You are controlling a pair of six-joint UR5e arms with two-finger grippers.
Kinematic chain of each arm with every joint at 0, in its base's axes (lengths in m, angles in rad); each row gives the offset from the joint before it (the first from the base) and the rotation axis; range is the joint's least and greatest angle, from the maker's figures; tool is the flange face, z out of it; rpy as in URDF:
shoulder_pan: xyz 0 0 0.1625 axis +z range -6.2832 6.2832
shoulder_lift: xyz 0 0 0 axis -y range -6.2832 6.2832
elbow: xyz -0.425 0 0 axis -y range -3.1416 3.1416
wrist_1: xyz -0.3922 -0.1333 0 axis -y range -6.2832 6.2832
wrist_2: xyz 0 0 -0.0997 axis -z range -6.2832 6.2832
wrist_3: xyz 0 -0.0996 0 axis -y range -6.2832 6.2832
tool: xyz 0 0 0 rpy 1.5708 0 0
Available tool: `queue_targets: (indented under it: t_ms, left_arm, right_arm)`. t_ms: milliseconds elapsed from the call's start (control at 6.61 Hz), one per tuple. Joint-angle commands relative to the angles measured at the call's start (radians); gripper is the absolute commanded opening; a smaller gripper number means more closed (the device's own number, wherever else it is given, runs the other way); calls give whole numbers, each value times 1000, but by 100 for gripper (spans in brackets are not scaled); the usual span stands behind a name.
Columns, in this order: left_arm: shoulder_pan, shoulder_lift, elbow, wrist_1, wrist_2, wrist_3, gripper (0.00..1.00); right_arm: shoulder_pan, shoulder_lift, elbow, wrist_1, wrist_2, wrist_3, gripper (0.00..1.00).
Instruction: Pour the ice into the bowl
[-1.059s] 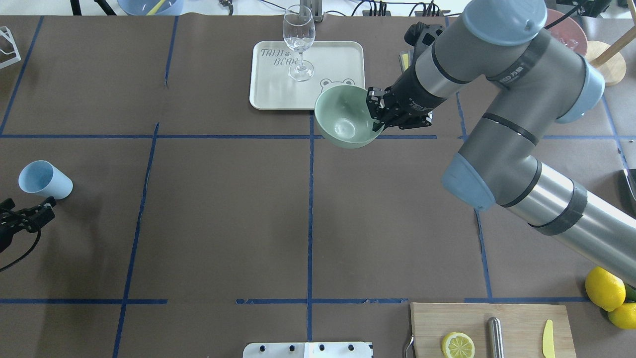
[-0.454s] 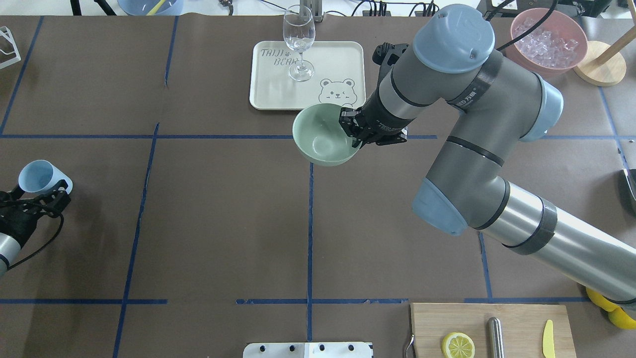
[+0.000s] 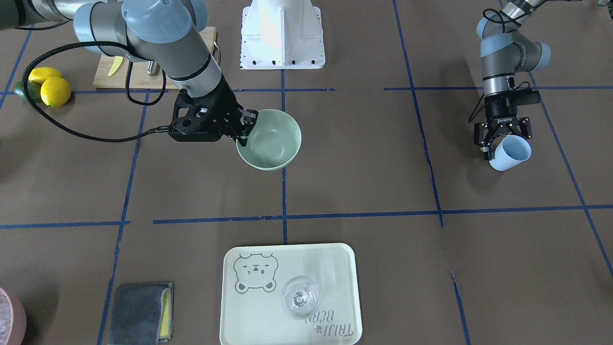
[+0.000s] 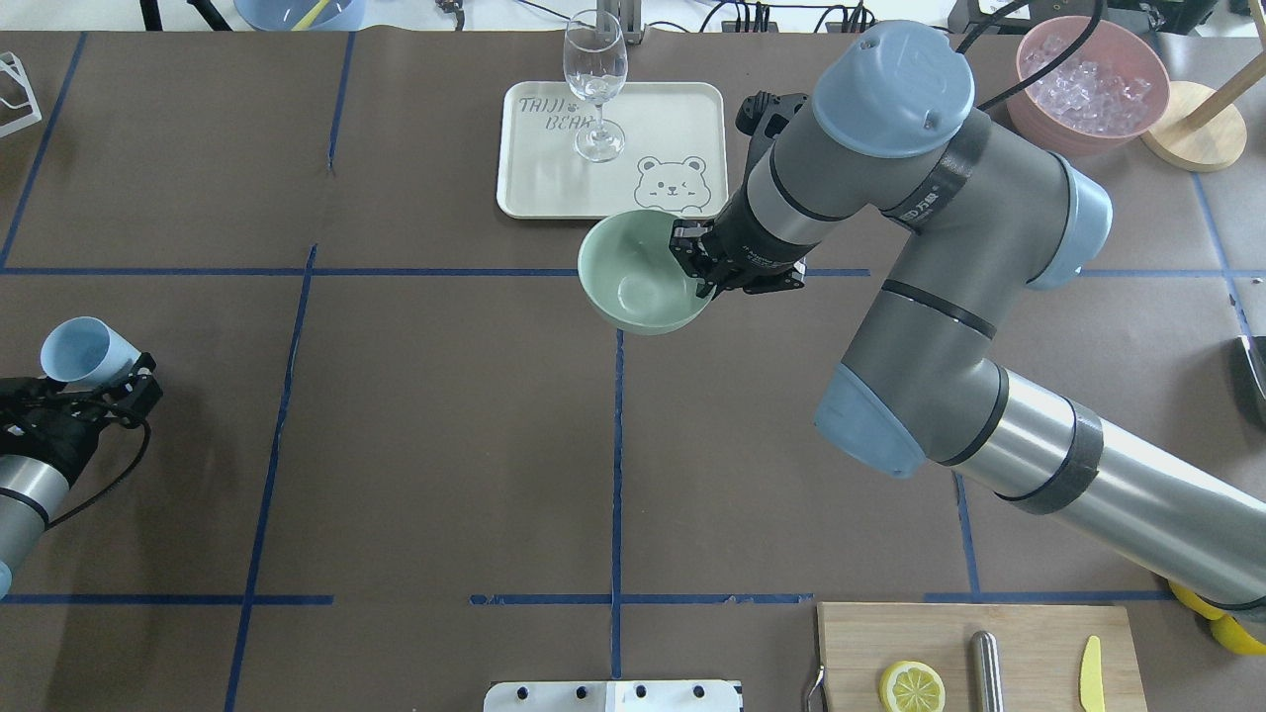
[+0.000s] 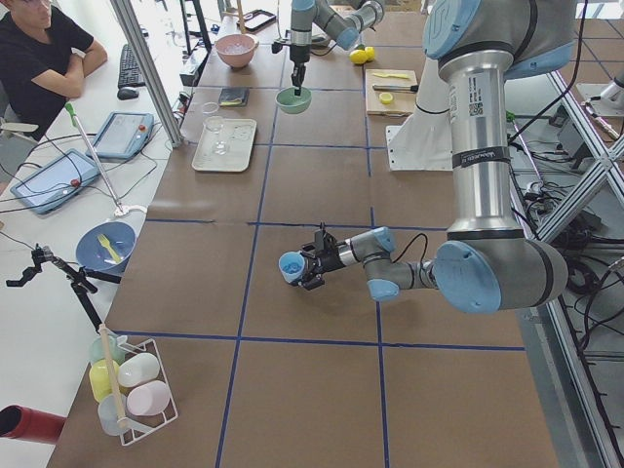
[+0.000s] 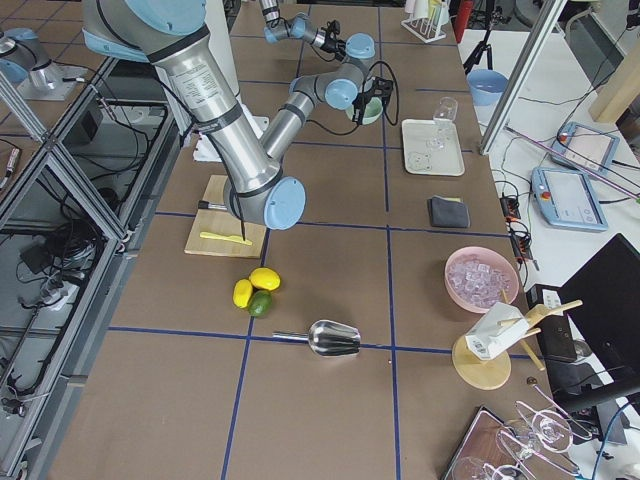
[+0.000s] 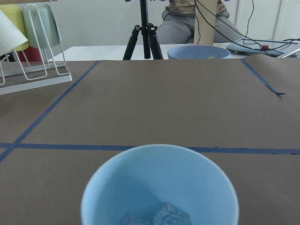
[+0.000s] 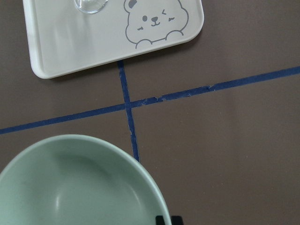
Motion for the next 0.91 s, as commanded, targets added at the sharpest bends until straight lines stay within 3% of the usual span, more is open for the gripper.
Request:
queue_targets:
  t_ms: [0,151,303,454,605,757]
  left_arm:
    - [0,-1,2,-3,0,0,84]
    - [-2,-1,-3,-7,9,-2,36]
    - [-12,-3,-4,-38,21,-5,0]
    - [-44,14,-32,-139,12,42,0]
    - [-85,10,-71,-158,12,219,0]
    - [-101,10,-117,-155,7,260,0]
  right_arm:
    - [-3,2,-1,0,0,1,0]
    - [-8,2,-1,0,-2,4,0]
    - [-17,2,-1,0,-9,5,0]
    - [-52,7,-5,0,-44,5,0]
    - [-110,25,-21,0,-108,5,0]
    - [-158,69,-74,2,-156,7,0]
